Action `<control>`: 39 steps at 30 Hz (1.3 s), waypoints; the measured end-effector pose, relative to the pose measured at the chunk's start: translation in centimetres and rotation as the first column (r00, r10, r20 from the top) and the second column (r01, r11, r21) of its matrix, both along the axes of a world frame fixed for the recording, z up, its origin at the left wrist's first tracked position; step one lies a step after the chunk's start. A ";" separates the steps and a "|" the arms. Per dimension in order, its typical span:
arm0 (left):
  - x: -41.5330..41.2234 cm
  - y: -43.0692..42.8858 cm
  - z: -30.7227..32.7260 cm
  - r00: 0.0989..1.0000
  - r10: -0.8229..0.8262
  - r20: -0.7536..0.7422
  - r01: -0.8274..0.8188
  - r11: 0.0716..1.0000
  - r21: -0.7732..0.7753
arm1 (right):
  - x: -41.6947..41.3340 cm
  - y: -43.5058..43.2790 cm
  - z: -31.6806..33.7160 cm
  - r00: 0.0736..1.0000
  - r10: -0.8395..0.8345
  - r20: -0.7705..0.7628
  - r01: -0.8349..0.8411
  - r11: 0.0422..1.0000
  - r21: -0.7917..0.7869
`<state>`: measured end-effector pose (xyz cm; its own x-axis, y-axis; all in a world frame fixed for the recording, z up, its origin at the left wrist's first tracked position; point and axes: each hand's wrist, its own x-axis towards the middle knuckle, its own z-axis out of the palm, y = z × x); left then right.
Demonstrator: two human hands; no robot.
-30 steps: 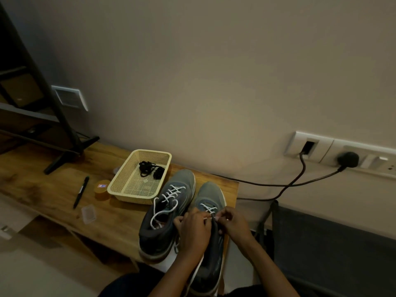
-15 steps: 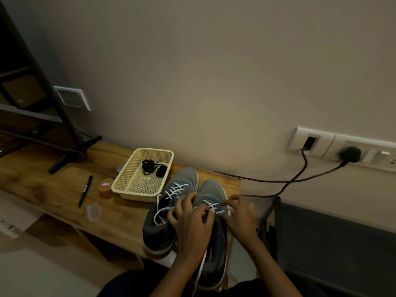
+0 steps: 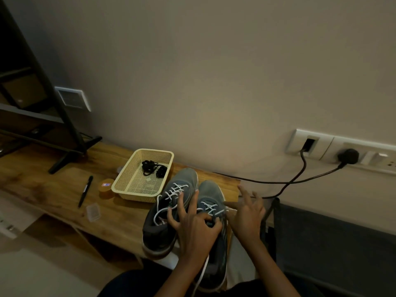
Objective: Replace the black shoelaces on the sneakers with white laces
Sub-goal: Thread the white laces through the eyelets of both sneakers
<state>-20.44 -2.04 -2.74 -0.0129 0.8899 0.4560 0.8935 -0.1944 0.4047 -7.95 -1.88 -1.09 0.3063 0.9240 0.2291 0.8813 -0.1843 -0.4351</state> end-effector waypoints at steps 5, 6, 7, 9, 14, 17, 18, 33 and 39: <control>0.0 0.2 -0.5 1.000 0.020 0.009 -0.020 1.000 -0.002 | -1.1 0.4 0.0 0.971 0.110 0.214 -0.126 0.990 0.065; 0.0 0.2 -0.5 1.000 0.023 0.007 -0.023 1.000 0.004 | -1.0 0.4 0.1 0.970 0.106 0.217 -0.126 0.989 0.081; 0.0 0.2 -0.5 1.000 0.027 0.004 -0.027 1.000 0.010 | -0.9 0.4 0.0 0.970 0.099 0.221 -0.122 0.988 0.095; 0.1 0.1 -0.5 0.999 0.035 0.003 -0.035 0.999 0.023 | -0.7 0.3 -0.3 0.976 0.056 0.210 -0.080 0.991 0.105; 0.1 0.1 -0.6 0.999 0.034 0.035 -0.035 0.999 0.038 | 0.3 -0.2 0.2 0.986 -0.166 -0.028 0.164 0.985 -0.059; 0.1 0.1 -0.7 0.998 0.031 0.056 -0.032 0.999 0.032 | 0.1 0.1 -0.4 0.989 -0.005 0.145 -0.002 0.999 0.044; 0.1 0.2 -0.7 0.998 0.032 0.057 -0.033 0.999 0.028 | -0.2 0.2 -0.8 0.976 0.051 0.214 -0.071 0.994 0.084; 0.0 0.0 -0.7 0.998 0.018 0.065 -0.019 1.000 0.009 | 0.5 -0.2 0.0 0.995 -0.080 0.061 0.085 0.993 -0.083; 0.1 0.0 -0.6 0.997 0.033 0.069 -0.036 0.999 0.041 | -0.7 0.2 -0.5 0.958 0.138 0.251 -0.162 0.984 0.075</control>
<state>-20.36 -2.08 -3.31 -0.0761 0.8685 0.4899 0.8705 -0.1817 0.4574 -8.62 -1.70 -1.58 0.0898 0.9258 0.3671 0.9771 -0.0106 -0.2124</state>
